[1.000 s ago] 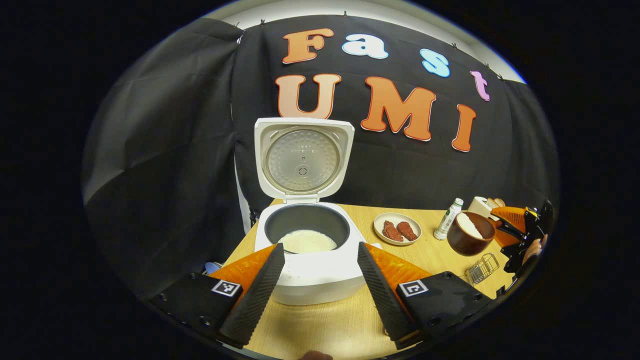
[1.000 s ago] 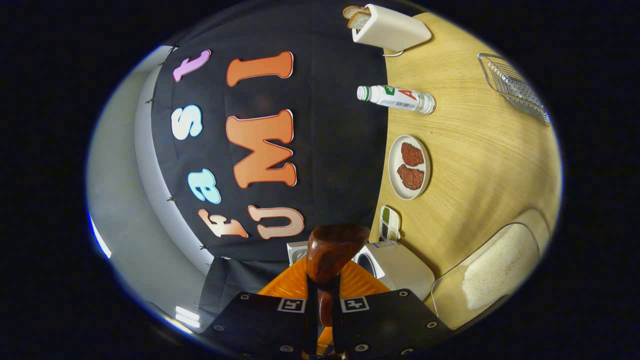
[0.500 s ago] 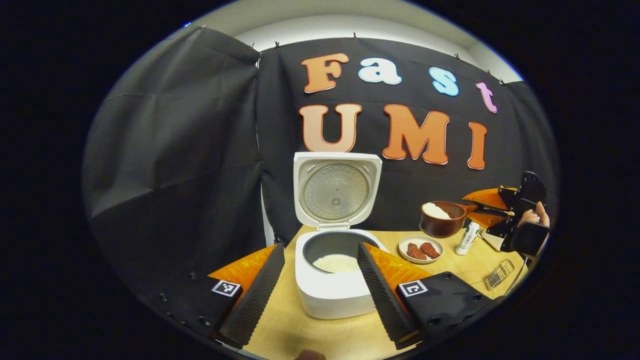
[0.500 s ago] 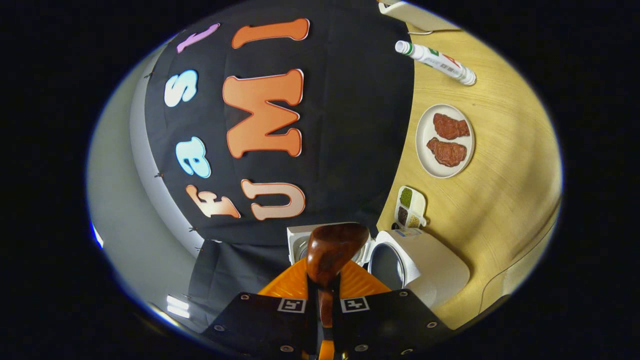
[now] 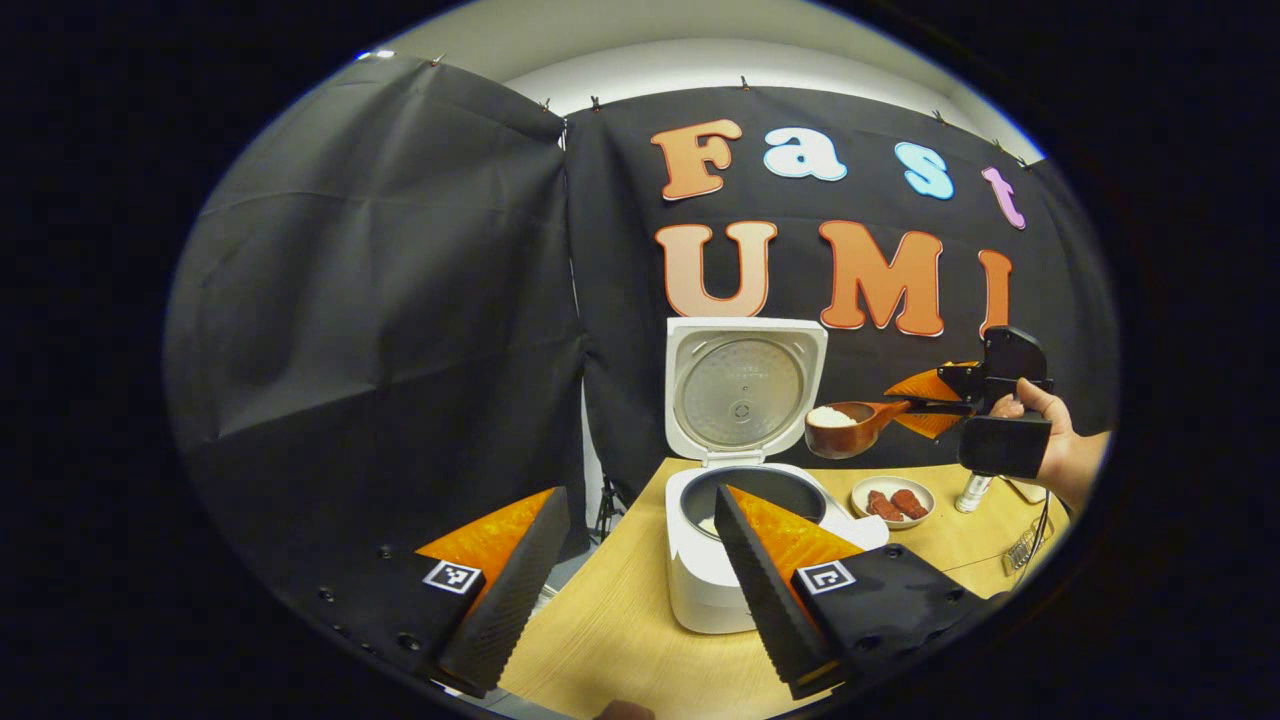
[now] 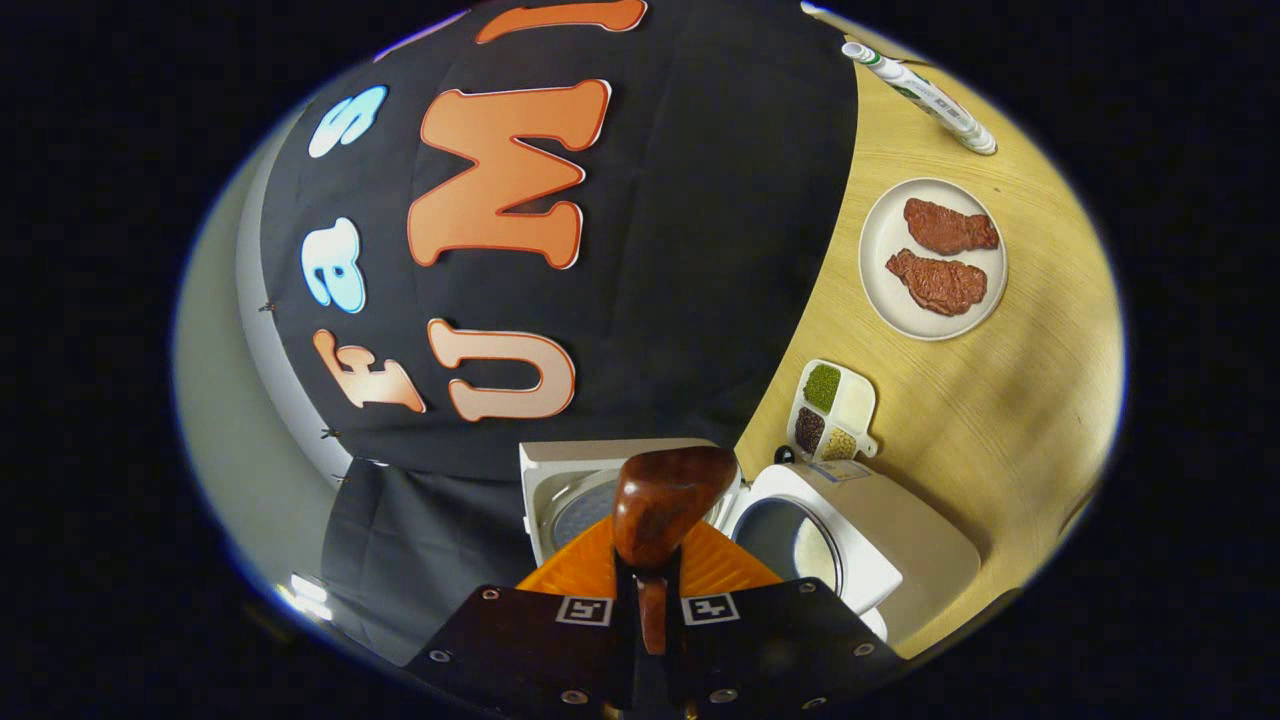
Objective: Close the left gripper, press the button to open the rice cooker; take a wooden spoon from the chopstick holder with the right hand, scoop a spoonful of rice and pour it into the rice cooker, then put the wooden spoon back into the chopstick holder.
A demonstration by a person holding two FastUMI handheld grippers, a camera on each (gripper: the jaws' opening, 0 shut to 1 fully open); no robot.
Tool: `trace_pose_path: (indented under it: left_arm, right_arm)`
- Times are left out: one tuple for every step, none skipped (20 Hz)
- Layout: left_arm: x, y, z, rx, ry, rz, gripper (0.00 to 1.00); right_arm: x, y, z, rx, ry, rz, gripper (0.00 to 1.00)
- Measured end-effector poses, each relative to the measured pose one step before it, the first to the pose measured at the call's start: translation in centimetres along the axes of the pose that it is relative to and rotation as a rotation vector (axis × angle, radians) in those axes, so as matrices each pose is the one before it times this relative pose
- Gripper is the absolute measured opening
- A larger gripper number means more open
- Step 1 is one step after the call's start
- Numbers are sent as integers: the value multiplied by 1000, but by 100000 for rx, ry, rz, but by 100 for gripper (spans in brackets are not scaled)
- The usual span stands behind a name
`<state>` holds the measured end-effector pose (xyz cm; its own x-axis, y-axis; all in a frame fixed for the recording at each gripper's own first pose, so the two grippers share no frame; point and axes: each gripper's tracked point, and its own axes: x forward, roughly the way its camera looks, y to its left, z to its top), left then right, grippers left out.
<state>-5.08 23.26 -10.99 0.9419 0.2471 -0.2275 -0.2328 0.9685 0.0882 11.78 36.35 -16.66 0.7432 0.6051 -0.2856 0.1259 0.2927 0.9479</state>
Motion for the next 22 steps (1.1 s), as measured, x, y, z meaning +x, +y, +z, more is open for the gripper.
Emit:
trace_pose_path:
  left_arm:
    - [-205, 558, -282, 21, 353, 1015, 99]
    - [-180, 243, -104, -42, 353, 504, 100]
    - [122, 249, -149, 50, 399, 723, 100]
    - [-18, 191, -60, 69, 348, 207, 99]
    - [-132, 479, -182, 98, 204, 507, 99]
    - [0, 200, -60, -2, 375, -40, 100]
    - [308, -127, -136, 39, 515, -74, 100]
    - [205, -130, -38, 157, 619, -370, 99]
    - [-161, -4, -172, 465, 638, -415, 99]
    - [25, 142, -32, 553, 406, 134, 99]
    - [-140, -46, -54, 372, 402, -99, 99]
    - [28, 12, -26, 79, 1, 117, 99]
    - [-4, 44, -7, -173, -30, -12, 99]
    - [75, 104, 2, -47, 91, 277, 99]
    - [-50, 138, -255, -85, 592, 292, 99]
    - [-25, 109, -41, -316, 92, 460, 99]
    - [49, 34, 66, -620, 34, -130, 99]
    - [174, 8, -87, -97, 356, 138, 99]
    - [-92, 0, -291, 28, 537, -81, 99]
    - [26, 14, -127, 211, 424, 57, 99]
    - [14, -69, -103, 28, -81, -277, 99]
    - [10, -34, 81, 223, 60, -294, 100]
  right_arm:
    - [653, -51, -91, -1639, -1008, -1827, 11]
    - [647, -56, 41, -4253, -1318, -2255, 11]
    - [554, -48, -16, -5454, -1204, -1655, 11]
    - [488, 42, 150, -6705, -1666, -2115, 11]
    - [592, -64, 14, -7322, -485, -1408, 11]
    - [552, -89, -75, -6609, -620, -3090, 11]
    - [304, 324, 75, -5826, -564, -818, 11]
    - [-22, 384, 185, -5318, -1657, -332, 11]
    - [222, 635, 150, -4202, -929, 596, 11]
    - [272, 890, 26, -4890, -707, 566, 11]
    - [293, 802, -89, -5245, -487, 402, 11]
    - [218, 855, -196, -5639, -640, 192, 11]
    - [63, 655, -182, -5309, -558, 642, 11]
    - [17, 413, -123, -4923, -292, 255, 11]
    - [-36, 432, -182, -3778, -130, 521, 11]
    - [-67, 434, -216, -3472, -269, 287, 11]
    - [-92, 357, -173, -3001, -274, 407, 11]
    - [-29, 239, -112, -3010, -474, 184, 11]
    - [48, 267, -195, -2811, -402, 356, 11]
    - [-110, 257, -224, -3032, -40, 342, 11]
    - [-65, 297, -20, -2755, -320, 422, 11]
    - [-73, 143, 24, -3444, -639, 419, 11]
